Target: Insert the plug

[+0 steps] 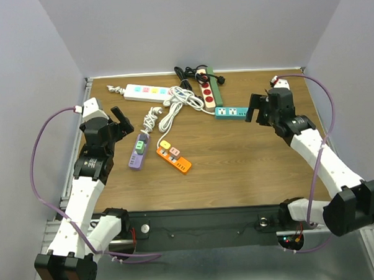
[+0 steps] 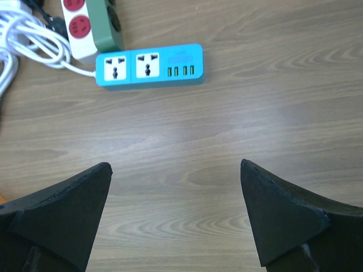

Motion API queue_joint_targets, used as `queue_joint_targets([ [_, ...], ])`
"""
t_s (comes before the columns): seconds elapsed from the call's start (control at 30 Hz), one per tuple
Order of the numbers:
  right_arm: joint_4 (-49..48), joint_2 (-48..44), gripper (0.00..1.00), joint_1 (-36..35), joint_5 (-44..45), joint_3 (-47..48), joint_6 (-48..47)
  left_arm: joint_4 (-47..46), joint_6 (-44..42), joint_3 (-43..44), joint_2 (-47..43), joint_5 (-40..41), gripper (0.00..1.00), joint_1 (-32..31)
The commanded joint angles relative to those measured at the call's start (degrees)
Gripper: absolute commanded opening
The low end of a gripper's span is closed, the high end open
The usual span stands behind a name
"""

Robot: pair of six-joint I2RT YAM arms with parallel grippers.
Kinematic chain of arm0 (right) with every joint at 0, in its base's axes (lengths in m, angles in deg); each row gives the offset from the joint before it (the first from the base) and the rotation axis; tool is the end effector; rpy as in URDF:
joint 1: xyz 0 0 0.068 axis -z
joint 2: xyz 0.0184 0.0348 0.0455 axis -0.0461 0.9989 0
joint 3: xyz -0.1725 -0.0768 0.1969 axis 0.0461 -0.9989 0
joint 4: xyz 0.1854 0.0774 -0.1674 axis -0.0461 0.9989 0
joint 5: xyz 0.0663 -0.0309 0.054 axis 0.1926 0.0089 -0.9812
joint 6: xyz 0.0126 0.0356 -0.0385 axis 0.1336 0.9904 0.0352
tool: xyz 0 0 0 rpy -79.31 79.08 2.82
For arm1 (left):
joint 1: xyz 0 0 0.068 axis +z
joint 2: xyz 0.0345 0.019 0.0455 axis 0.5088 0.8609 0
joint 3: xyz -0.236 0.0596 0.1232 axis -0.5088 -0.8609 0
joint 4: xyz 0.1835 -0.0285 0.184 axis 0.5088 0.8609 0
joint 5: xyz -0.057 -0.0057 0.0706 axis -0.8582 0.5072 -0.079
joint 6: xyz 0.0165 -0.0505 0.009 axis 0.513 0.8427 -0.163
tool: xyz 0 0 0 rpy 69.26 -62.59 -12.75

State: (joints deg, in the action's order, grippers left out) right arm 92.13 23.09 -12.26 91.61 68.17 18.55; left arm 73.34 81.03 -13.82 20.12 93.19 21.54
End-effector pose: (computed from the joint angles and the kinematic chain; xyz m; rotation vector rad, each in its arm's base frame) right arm 0.2680 0.0635 0.3152 0.1913 2.1753 0.1004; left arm 0.1938 -0.0229 0.3418 -0.3500 1.7572 -0.1854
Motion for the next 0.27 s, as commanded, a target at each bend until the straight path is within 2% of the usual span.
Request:
queue_joint_targets([
  [0.0,-4.0,-4.5,1.0,0.6,4.8,-0.4,-0.6,-1.5,-0.8,4.1,-0.3,2.8,0.99,-0.4],
  [0.23,-4.2,-7.5,1.0,0.6,9.1,-0.4,-1.3,-1.8,-1.5,6.6,1.9,7.1,0.99,-0.4],
])
